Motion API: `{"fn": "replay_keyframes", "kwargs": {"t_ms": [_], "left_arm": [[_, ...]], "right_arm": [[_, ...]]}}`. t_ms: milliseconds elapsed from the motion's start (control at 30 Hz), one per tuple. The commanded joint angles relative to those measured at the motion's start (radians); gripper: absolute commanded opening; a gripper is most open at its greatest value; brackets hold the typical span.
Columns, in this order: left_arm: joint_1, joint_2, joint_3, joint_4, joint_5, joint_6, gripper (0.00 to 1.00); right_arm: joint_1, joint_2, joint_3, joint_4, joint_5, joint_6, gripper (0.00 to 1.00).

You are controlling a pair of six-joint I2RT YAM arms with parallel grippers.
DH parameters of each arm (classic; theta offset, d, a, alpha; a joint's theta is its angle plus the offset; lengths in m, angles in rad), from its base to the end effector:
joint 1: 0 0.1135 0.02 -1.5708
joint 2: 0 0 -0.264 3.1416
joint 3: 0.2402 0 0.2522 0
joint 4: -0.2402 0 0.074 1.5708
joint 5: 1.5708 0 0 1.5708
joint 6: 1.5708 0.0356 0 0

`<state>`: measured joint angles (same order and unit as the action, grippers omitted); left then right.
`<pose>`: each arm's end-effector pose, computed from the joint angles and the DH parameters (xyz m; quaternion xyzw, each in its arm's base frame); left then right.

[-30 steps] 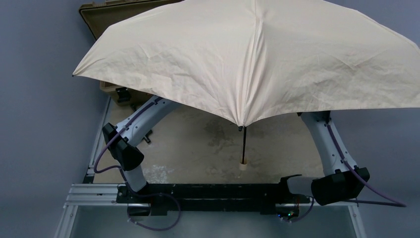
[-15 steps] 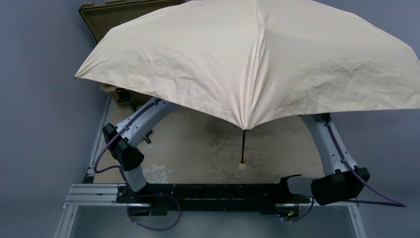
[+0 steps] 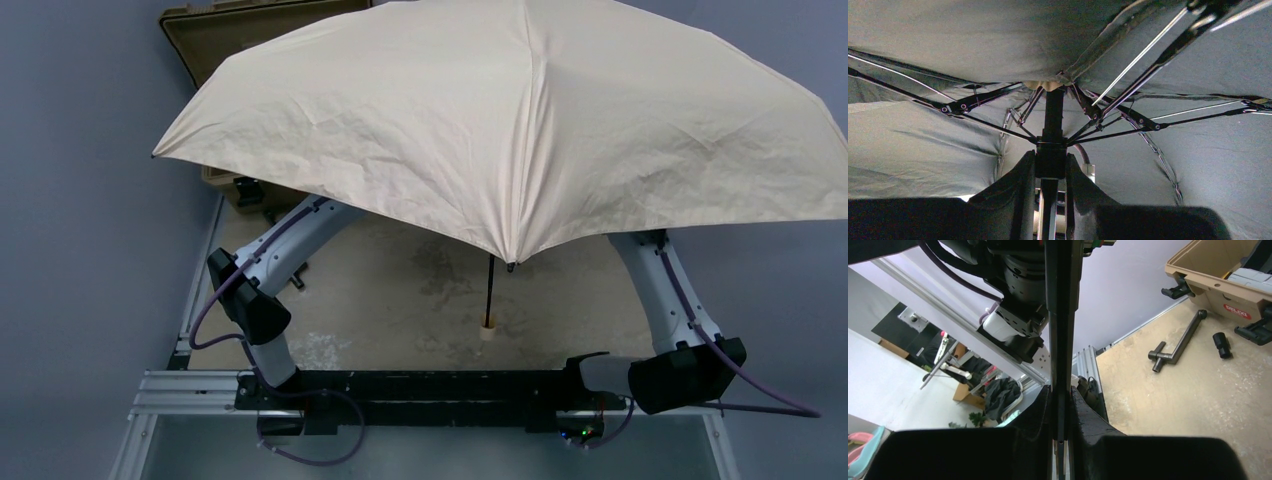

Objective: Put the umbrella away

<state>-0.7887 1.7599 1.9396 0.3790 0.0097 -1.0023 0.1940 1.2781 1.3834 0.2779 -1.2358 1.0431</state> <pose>0.2766 -0.2789 0.5337 -0.0474 0.4824 -0.6842 0.5449 0.2492 0.0832 0.4837 -0.2497 0.6134 0.6558 0.3624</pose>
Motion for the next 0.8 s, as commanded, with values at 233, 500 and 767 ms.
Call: {"fn": "replay_keyframes", "kwargs": {"t_ms": [233, 500, 767], "left_arm": [[0.000, -0.015, 0.034, 0.067, -0.048, -0.013, 0.35], [0.000, -0.002, 0.058, 0.050, -0.060, -0.033, 0.28], [0.000, -0.003, 0.054, 0.071, -0.096, -0.056, 0.00]], "right_arm": [[-0.004, -0.035, 0.025, 0.020, -0.030, -0.047, 0.00], [-0.005, -0.040, 0.025, 0.013, -0.030, -0.056, 0.00], [-0.006, -0.043, 0.023, -0.007, -0.025, -0.077, 0.00]]}}
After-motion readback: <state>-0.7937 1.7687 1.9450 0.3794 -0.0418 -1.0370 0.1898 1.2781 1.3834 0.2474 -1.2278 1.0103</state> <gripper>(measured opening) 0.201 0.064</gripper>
